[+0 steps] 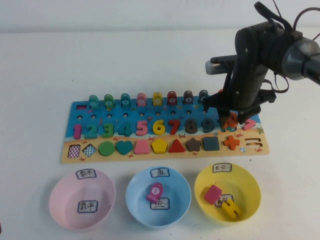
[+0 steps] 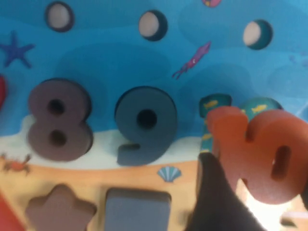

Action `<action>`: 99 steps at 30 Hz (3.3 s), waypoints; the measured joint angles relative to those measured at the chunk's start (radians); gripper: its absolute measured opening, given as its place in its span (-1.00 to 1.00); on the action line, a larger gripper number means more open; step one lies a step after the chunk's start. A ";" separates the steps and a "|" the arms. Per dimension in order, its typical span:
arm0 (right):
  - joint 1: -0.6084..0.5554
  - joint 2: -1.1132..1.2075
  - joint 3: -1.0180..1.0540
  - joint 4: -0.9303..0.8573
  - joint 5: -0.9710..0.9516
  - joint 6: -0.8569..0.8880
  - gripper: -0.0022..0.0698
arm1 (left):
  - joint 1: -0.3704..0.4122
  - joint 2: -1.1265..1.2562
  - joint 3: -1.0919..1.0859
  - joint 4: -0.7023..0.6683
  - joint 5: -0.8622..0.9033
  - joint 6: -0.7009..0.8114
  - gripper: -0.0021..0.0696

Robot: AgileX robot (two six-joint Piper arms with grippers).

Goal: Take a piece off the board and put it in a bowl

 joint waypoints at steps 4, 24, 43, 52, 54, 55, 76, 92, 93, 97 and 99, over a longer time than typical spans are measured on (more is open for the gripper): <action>0.000 -0.061 -0.008 0.000 0.012 -0.035 -0.05 | 0.000 0.000 0.000 0.000 0.000 0.000 -0.95; 0.439 -0.180 0.026 0.045 -0.063 -0.094 -0.05 | 0.000 0.000 0.000 0.000 0.000 0.000 -0.95; 0.642 -0.028 -0.051 0.081 -0.115 -0.096 -0.05 | 0.000 0.000 0.000 0.000 0.000 0.000 -0.95; 0.642 0.075 -0.151 0.058 -0.048 -0.098 -0.05 | 0.000 0.000 0.000 0.000 0.000 0.000 -0.95; 0.642 0.096 -0.174 0.052 -0.040 -0.098 -0.05 | 0.000 0.000 0.000 0.000 0.000 0.000 -0.95; 0.642 0.103 -0.182 0.050 -0.034 -0.098 -0.05 | 0.000 0.000 0.000 0.000 0.000 0.000 -0.95; 0.642 0.161 -0.267 0.030 0.022 -0.126 -0.05 | 0.000 0.000 0.000 0.000 0.000 0.000 -0.95; 0.642 0.162 -0.355 0.032 0.070 -0.126 0.13 | 0.000 0.000 0.000 0.000 0.000 0.000 -0.95; 0.642 0.162 -0.355 0.032 0.070 -0.124 0.14 | 0.000 0.000 0.000 0.000 0.000 0.000 -0.95; 0.642 0.162 -0.355 0.034 0.078 -0.122 0.15 | 0.000 0.000 0.000 0.000 0.000 0.000 -0.95; 0.642 0.162 -0.355 0.034 0.083 -0.122 0.15 | 0.000 0.000 0.000 0.000 0.000 0.000 -0.95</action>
